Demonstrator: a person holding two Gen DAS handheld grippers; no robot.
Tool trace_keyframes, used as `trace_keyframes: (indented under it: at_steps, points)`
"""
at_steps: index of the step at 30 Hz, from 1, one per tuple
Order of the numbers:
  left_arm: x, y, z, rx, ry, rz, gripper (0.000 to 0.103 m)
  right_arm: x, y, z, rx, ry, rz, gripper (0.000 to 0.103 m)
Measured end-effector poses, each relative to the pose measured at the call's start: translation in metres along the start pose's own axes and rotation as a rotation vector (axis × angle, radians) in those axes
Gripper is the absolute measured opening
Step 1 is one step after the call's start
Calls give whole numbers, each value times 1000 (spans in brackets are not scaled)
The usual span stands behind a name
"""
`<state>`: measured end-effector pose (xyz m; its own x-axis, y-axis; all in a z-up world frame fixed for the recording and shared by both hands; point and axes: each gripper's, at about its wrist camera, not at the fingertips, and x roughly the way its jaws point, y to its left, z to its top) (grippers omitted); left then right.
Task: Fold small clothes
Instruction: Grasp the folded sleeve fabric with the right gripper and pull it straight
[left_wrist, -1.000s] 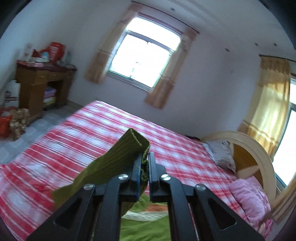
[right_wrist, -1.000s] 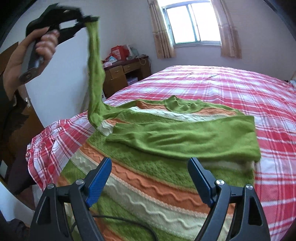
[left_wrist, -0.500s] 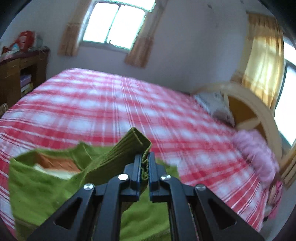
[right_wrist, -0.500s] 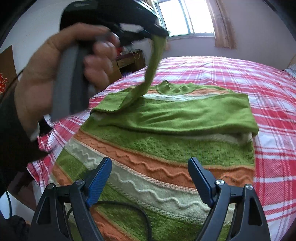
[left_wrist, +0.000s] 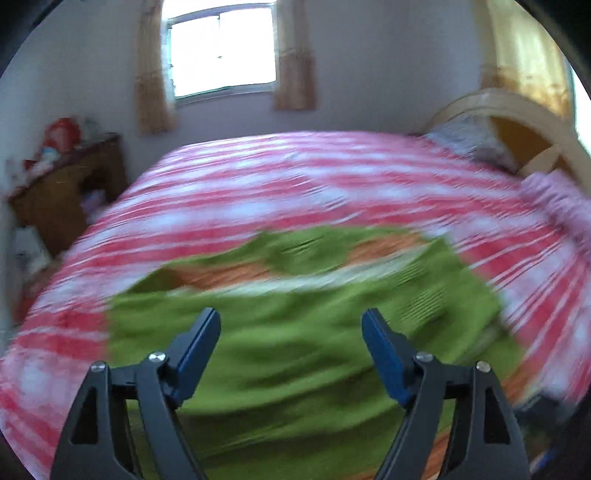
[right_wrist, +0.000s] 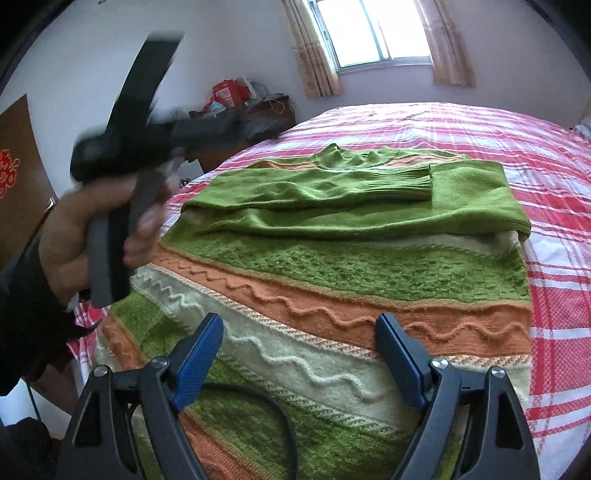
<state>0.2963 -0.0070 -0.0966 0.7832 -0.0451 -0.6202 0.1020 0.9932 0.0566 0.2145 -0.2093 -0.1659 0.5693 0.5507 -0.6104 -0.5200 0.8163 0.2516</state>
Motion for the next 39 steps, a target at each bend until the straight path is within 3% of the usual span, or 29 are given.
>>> trace_keyframes:
  at_steps: [4,7,8,12,16,17,19,24,26,28,39]
  points:
    - [0,61,-37,-18,89,208,82,1,3,2,-7,8,-1,85]
    - [9,87,-56,-41,148,269,82,-8,4,14,2,4,24,85]
    - [12,92,-57,-47,156,279,82,-12,4,20,5,-3,31,85]
    - [27,103,-55,-71,167,275,101,-20,-12,60,71,-19,-11,85]
    - [28,109,-52,-122,148,251,101,-5,-43,100,150,-9,-82,84]
    - [27,110,-54,-126,146,250,101,3,-51,108,167,9,-89,81]
    - [22,114,-60,-145,129,246,101,23,-65,119,188,51,-113,64]
    - [23,129,-66,-215,112,232,103,80,-86,124,182,168,-223,61]
    - [28,129,-65,-206,126,224,103,92,-87,123,165,174,-251,50]
    - [27,133,-64,-222,124,212,103,88,-83,125,124,154,-268,5]
    - [31,123,-54,-155,105,227,103,-14,-39,171,2,-127,-159,4]
